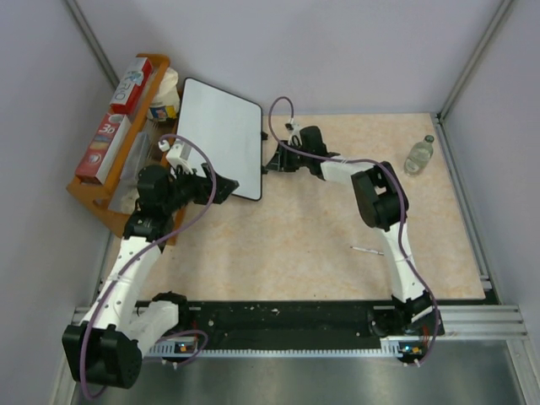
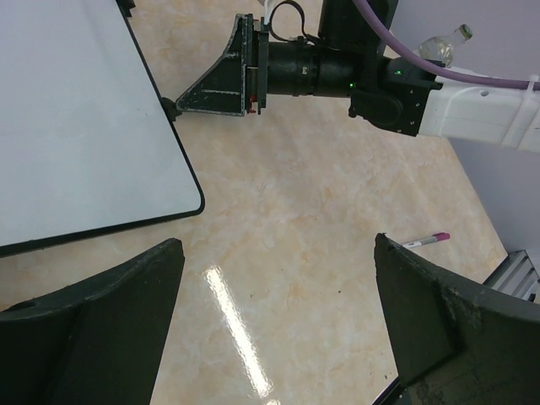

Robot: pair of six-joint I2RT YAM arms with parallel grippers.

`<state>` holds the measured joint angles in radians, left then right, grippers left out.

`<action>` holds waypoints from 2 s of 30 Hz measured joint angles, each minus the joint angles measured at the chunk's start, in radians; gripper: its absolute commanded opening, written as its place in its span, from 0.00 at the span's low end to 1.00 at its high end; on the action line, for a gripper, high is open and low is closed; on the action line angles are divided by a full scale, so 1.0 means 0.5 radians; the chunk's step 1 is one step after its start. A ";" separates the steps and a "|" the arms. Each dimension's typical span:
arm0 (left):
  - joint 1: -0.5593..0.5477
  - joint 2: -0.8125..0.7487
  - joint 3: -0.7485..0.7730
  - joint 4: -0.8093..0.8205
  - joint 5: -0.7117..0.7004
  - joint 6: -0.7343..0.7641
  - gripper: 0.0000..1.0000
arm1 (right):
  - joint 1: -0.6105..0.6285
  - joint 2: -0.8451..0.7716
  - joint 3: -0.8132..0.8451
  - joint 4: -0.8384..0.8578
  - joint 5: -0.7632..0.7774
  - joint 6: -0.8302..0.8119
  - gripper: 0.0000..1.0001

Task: Write a sentence on the whiteboard
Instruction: Adjust the Whiteboard stand at the corner of the board.

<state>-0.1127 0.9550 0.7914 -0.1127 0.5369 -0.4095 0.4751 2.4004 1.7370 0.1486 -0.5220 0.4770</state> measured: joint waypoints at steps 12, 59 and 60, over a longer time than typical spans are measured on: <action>0.000 0.001 -0.001 0.026 0.040 -0.027 0.97 | -0.009 0.000 0.001 0.089 -0.106 0.172 0.53; 0.000 -0.232 -0.132 -0.077 0.053 -0.034 0.97 | 0.124 0.072 -0.338 0.643 -0.366 0.914 0.40; 0.000 -0.240 -0.132 -0.085 0.053 -0.032 0.97 | 0.129 0.045 -0.376 0.644 -0.333 0.908 0.41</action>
<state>-0.1127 0.8349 0.7254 -0.1551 0.5632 -0.4255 0.5396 2.4229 1.5490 0.4706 -0.6884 0.9310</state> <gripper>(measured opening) 0.971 0.356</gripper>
